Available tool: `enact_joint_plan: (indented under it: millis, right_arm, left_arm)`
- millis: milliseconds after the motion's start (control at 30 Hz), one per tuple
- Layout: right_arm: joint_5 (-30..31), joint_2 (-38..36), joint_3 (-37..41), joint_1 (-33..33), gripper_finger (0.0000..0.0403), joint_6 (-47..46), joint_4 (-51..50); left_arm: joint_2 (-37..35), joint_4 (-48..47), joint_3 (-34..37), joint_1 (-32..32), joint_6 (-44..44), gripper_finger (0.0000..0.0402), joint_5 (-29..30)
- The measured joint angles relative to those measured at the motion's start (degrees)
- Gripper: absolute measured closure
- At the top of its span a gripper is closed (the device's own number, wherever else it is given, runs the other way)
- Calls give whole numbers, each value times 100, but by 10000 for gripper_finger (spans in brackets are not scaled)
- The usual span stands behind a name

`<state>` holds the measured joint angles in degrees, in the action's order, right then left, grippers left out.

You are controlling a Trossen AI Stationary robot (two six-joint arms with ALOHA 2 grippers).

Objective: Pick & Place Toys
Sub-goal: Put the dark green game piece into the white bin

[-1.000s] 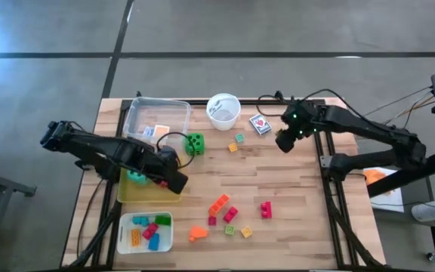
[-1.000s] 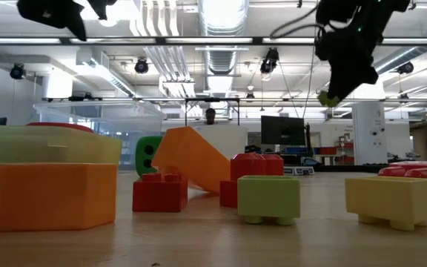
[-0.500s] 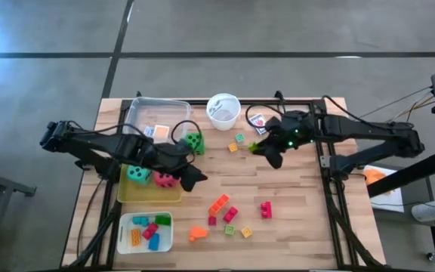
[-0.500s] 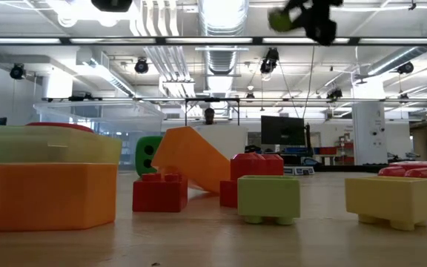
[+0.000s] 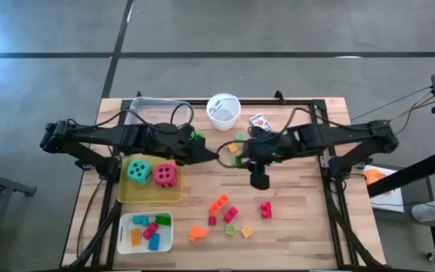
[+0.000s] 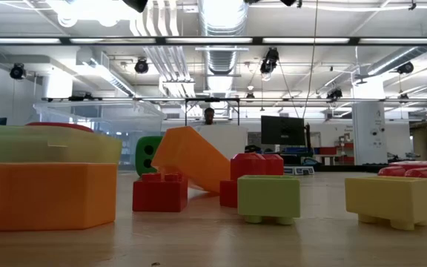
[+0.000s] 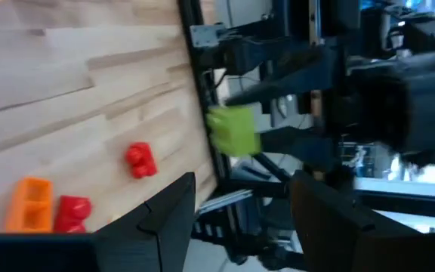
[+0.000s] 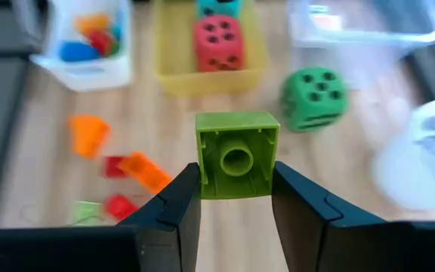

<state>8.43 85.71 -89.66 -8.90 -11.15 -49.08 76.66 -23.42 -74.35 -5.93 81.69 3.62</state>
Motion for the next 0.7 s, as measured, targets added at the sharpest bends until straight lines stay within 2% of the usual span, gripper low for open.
enact_joint_plan:
  millis: [67,300,533,700]
  right_arm:
    - [241,246,-356,-79,281,202,-224]
    - [356,848,-1317,-101,281,505,-641]
    - [319,1044,-1812,-151,281,713,-947]
    - [114,1079,-1880,-166,281,727,-934]
  left_arm:
    - [0,17,1,-2,87,199,-22]
    - [239,215,13,0,45,199,-198]
    - [419,410,13,4,-87,196,-394]
    - [426,477,13,96,-88,169,-349]
